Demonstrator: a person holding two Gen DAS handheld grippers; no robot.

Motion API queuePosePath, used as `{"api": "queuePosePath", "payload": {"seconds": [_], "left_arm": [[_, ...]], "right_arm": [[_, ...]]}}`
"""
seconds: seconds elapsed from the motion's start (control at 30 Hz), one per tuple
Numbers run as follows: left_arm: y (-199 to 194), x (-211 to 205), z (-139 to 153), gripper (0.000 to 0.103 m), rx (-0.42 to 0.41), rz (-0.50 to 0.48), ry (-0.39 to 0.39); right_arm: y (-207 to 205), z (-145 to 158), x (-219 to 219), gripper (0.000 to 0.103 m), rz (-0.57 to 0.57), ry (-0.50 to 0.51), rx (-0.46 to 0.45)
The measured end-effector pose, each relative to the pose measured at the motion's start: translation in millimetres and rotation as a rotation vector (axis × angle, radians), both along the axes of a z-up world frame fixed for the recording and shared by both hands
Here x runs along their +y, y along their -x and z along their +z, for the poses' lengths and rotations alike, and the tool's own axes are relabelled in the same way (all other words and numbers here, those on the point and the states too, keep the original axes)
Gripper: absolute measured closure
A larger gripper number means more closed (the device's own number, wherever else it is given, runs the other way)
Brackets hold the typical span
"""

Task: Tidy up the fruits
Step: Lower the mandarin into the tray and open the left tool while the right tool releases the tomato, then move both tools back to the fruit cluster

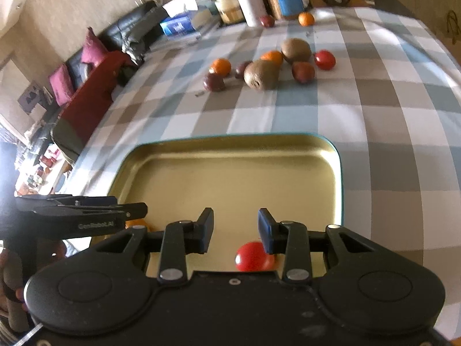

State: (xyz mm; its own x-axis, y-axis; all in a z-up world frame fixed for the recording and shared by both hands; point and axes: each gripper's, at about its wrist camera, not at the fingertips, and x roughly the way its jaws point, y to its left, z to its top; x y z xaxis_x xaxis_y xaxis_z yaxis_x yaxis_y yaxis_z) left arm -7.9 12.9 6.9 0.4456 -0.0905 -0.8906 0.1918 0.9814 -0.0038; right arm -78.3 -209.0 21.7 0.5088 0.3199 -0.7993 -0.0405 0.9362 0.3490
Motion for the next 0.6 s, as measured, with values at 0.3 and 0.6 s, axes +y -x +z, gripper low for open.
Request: {"api": "queuePosePath", "payload": {"seconds": [0.3,0.6], "left_arm": [[7.4,-8.8,25.2,0.041,-0.177,-0.042,0.009],[-13.2,-14.9,34.2,0.041,-0.251,-0.033,0.000]], "right_arm": [[-2.5,8.2,-7.4,0.066,-0.033,0.014,-0.093],[-23.5,11.0,-32.5,0.066,-0.131,0.025,-0.186]]}}
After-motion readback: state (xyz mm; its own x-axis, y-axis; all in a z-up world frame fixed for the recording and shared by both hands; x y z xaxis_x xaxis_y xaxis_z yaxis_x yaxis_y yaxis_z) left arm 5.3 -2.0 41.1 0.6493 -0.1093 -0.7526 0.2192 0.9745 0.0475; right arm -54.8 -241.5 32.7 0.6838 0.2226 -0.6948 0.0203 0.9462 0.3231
